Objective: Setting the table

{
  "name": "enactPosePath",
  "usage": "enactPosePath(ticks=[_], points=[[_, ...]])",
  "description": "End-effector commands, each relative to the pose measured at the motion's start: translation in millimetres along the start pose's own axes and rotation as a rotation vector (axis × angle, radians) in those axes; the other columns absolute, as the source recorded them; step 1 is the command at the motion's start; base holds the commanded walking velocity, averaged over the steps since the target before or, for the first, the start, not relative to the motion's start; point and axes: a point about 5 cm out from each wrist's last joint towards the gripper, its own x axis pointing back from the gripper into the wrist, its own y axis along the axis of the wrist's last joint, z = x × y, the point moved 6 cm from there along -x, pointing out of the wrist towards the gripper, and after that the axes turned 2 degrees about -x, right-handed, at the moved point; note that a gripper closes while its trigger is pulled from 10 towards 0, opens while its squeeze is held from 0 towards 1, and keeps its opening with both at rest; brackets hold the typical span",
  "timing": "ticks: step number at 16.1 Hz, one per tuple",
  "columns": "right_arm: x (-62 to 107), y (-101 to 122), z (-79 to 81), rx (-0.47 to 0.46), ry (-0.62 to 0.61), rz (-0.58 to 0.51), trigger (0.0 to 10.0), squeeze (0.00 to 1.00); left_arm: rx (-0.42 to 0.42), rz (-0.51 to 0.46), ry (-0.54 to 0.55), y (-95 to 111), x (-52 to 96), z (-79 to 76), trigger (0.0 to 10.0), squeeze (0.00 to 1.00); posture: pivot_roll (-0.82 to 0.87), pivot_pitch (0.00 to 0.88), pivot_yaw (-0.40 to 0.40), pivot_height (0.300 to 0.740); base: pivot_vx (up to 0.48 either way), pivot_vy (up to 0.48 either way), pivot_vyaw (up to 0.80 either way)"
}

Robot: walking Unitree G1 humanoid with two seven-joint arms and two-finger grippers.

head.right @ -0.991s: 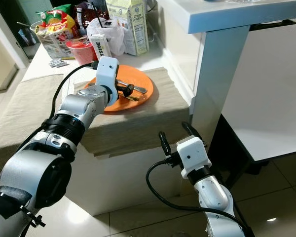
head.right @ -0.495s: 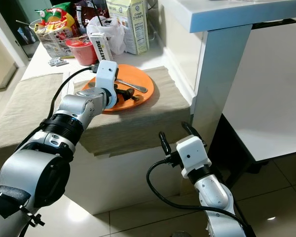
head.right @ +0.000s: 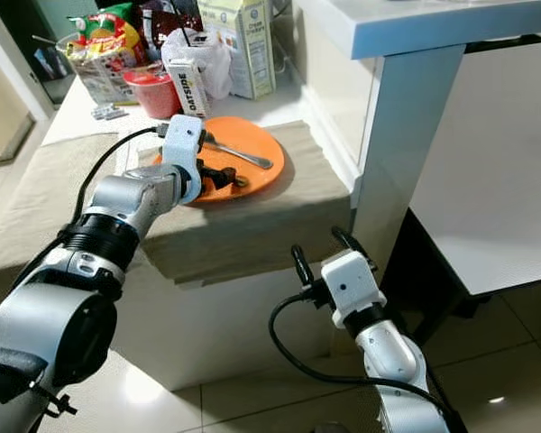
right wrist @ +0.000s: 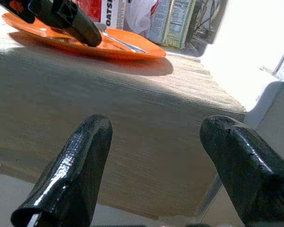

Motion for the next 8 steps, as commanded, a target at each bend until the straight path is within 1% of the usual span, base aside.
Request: enactPosePath(ticks=[1, 4, 6, 7, 8], points=[[-2.6, 0.4, 3.9, -0.003, 0.015, 0.003, 10.0, 0.00, -0.012, 0.036, 0.013, -11.5, 1.1, 7.8, 10.0, 0.00, -0.20, 0.024, 0.132, 0.740, 0.000, 0.000, 0.00], [-2.5, -1.1, 3.0, 0.002, 0.014, 0.012, 10.0, 0.00, -0.037, 0.042, 0.024, -13.9, 4.9, 18.6, 10.0, 0.00, -0.19, 0.026, 0.130, 0.740, 0.000, 0.000, 0.00], [-2.1, -1.8, 3.5, 0.004, 0.017, 0.016, 10.0, 0.00, -0.039, 0.043, 0.014, -14.8, 5.8, 13.5, 10.0, 0.00, -0.19, 0.028, 0.130, 0.740, 0.000, 0.000, 0.00], [-1.7, -2.0, 2.7, 0.007, 0.017, 0.019, 10.0, 0.00, -0.035, 0.037, -0.001, -13.7, 7.8, 8.3, 10.0, 0.00, -0.20, 0.031, 0.127, 0.740, 0.000, 0.000, 0.00], [-1.3, -2.3, 2.1, 0.009, 0.017, 0.020, 10.0, 0.00, -0.043, 0.015, -0.005, -9.4, 10.4, 6.1, 10.0, 0.00, -0.20, 0.031, 0.127, 0.740, 0.000, 0.000, 0.00]])
